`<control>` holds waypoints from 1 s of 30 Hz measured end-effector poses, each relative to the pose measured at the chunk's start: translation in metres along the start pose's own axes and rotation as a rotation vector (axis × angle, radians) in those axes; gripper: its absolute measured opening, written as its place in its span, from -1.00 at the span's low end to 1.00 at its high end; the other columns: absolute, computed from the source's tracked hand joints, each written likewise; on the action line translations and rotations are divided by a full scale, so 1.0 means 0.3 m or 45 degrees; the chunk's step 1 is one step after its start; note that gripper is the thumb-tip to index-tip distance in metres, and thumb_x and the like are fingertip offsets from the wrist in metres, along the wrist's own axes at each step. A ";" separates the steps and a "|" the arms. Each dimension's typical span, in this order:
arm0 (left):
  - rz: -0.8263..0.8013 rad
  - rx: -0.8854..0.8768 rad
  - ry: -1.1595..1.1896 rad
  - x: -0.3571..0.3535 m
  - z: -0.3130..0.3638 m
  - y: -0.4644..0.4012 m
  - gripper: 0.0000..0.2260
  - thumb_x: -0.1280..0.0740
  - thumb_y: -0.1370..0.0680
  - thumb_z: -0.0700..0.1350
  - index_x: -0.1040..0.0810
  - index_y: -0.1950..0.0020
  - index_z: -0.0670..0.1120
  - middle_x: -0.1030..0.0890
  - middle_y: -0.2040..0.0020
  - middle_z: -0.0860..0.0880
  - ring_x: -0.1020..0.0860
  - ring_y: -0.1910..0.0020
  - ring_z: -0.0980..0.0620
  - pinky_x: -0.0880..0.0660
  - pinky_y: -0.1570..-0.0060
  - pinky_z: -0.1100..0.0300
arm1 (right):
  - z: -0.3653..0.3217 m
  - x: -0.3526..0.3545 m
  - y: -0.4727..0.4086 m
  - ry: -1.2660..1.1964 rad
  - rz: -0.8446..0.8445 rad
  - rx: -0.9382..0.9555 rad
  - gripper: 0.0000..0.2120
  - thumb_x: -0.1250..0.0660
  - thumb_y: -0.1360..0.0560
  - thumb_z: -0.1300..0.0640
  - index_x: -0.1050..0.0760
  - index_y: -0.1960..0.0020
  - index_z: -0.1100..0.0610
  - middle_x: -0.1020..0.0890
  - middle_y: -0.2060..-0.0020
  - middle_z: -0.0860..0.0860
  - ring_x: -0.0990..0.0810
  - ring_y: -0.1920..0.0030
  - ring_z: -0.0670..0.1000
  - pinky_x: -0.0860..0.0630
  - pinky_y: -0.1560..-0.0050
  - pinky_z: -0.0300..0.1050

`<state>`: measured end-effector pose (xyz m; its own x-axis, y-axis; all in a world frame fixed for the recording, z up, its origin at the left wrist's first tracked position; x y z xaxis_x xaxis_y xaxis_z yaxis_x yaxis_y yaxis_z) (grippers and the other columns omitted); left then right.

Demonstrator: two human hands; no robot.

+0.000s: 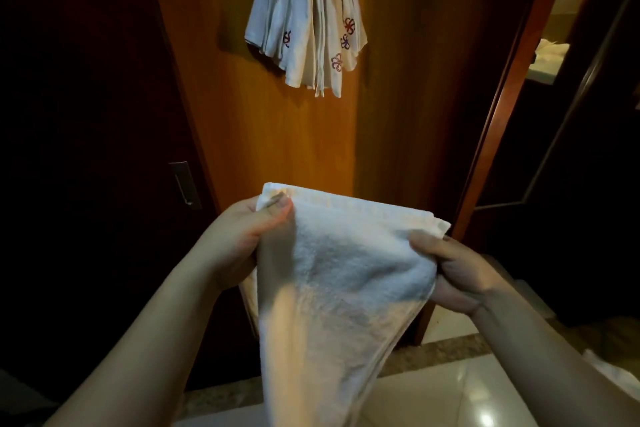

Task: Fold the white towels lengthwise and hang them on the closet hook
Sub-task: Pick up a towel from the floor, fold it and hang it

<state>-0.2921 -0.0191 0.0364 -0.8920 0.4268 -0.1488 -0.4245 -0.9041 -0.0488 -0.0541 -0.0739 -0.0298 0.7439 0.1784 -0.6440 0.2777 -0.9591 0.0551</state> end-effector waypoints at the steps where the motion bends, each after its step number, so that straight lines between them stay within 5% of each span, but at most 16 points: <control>1: 0.006 0.001 -0.007 0.001 -0.005 -0.002 -0.74 -0.32 -0.47 -0.01 -0.75 0.12 -0.11 -0.72 0.09 -0.20 -0.71 0.17 -0.08 -0.63 0.24 0.17 | 0.006 0.003 -0.006 -0.018 0.018 0.029 -0.40 -0.62 -0.33 0.18 -0.55 -0.32 0.30 -0.53 -0.32 0.33 -0.55 -0.31 0.29 -0.58 -0.17 0.18; 9: 0.193 0.048 -0.044 0.041 -0.100 -0.038 -0.77 -0.35 -0.53 0.01 -0.76 0.10 -0.07 -0.73 0.09 -0.18 -0.72 0.15 -0.08 -0.62 0.24 0.19 | 0.078 0.043 -0.095 -0.185 0.295 0.118 -0.45 -0.43 -0.51 0.10 -0.39 -0.43 0.28 -0.56 -0.31 0.29 -0.56 -0.31 0.26 -0.56 -0.21 0.15; 11: 0.362 0.085 -0.050 0.067 -0.162 -0.047 -0.75 -0.34 -0.61 -0.02 -0.74 0.09 -0.11 -0.73 0.08 -0.18 -0.71 0.12 -0.13 -0.64 0.19 0.11 | 0.100 0.046 -0.107 -0.081 0.403 0.112 -0.55 -0.34 -0.58 0.08 -0.42 -0.41 0.24 -0.61 -0.27 0.24 -0.61 -0.26 0.23 -0.52 -0.24 0.16; 14: 0.567 0.088 -0.112 0.066 -0.251 -0.033 -0.74 -0.31 -0.63 0.04 -0.70 0.02 -0.11 -0.72 0.03 -0.18 -0.67 -0.04 -0.25 -0.54 -0.14 -0.20 | 0.144 0.048 -0.092 0.127 0.674 0.196 -0.72 -0.30 -0.63 0.01 -0.53 -0.29 0.10 -0.70 -0.13 0.10 -0.70 -0.12 0.13 -0.57 -0.16 0.14; 16: 0.685 0.050 -0.147 0.030 -0.295 0.007 -0.73 -0.27 -0.65 0.08 -0.69 0.03 -0.03 -0.72 0.06 -0.08 -0.67 -0.02 -0.15 -0.53 -0.14 -0.19 | 0.185 0.031 -0.053 0.392 0.923 0.264 -0.80 -0.29 -0.61 -0.13 -0.58 -0.15 -0.08 -0.74 -0.01 -0.07 -0.72 -0.03 0.02 -0.62 -0.07 0.09; 18: 0.725 0.023 -0.190 -0.030 -0.323 0.058 -0.73 -0.22 -0.65 0.15 -0.66 0.02 0.10 -0.72 0.10 0.08 -0.68 0.05 0.07 -0.60 0.01 0.03 | 0.224 -0.019 -0.014 0.705 1.075 0.301 -0.78 -0.23 -0.55 -0.30 -0.55 -0.03 -0.23 -0.71 0.06 -0.21 -0.69 0.02 -0.12 -0.63 -0.01 -0.02; 20: 0.639 0.005 -0.181 -0.099 -0.349 0.093 -0.75 -0.18 -0.65 0.18 -0.63 -0.02 0.18 -0.70 0.10 0.21 -0.66 0.11 0.24 -0.55 0.20 0.37 | 0.262 -0.073 -0.005 0.866 1.038 0.336 -0.75 -0.18 -0.48 -0.40 -0.51 0.00 -0.33 -0.68 0.03 -0.23 -0.65 -0.01 -0.19 -0.61 -0.08 -0.04; 22: 0.576 -0.003 -0.156 -0.144 -0.371 0.115 -0.72 -0.16 -0.62 0.20 -0.61 -0.13 0.16 -0.70 0.07 0.21 -0.66 0.09 0.25 -0.50 0.25 0.46 | 0.294 -0.114 -0.011 0.944 0.905 0.348 -0.83 -0.17 -0.51 -0.36 -0.50 -0.02 -0.45 -0.66 -0.02 -0.31 -0.63 -0.04 -0.27 -0.57 -0.09 -0.15; 25: 0.549 -0.006 -0.129 -0.159 -0.386 0.133 -0.58 -0.16 -0.53 0.26 -0.59 -0.24 0.10 -0.71 0.03 0.11 -0.67 0.04 0.18 -0.56 0.18 0.39 | 0.300 -0.145 -0.013 0.965 0.779 0.361 -0.82 -0.19 -0.54 -0.30 -0.53 -0.07 -0.39 -0.65 -0.01 -0.38 -0.62 -0.04 -0.33 -0.54 0.02 -0.32; 30: 0.601 0.045 -0.061 -0.113 -0.399 0.127 -0.72 -0.20 -0.57 0.33 -0.61 -0.10 0.26 -0.72 0.02 0.10 -0.70 0.04 0.10 -0.64 0.13 0.17 | 0.272 -0.094 -0.010 0.799 0.908 0.345 -0.90 -0.23 -0.56 -0.25 -0.50 0.02 -0.32 -0.64 0.10 -0.40 -0.64 0.06 -0.31 -0.53 0.17 -0.37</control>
<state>-0.2593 -0.0704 -0.0785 -0.9945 -0.0293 -0.1008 0.0247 -0.9986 0.0467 -0.1256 -0.0941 -0.0741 0.8921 -0.4519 -0.0019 -0.4514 -0.8912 0.0457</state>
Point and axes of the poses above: each hand's wrist, its own y-axis away from the middle knuckle, its own x-axis out of the back of the hand, z = x × y, the point moved 6 cm from there along -y, towards the middle knuckle
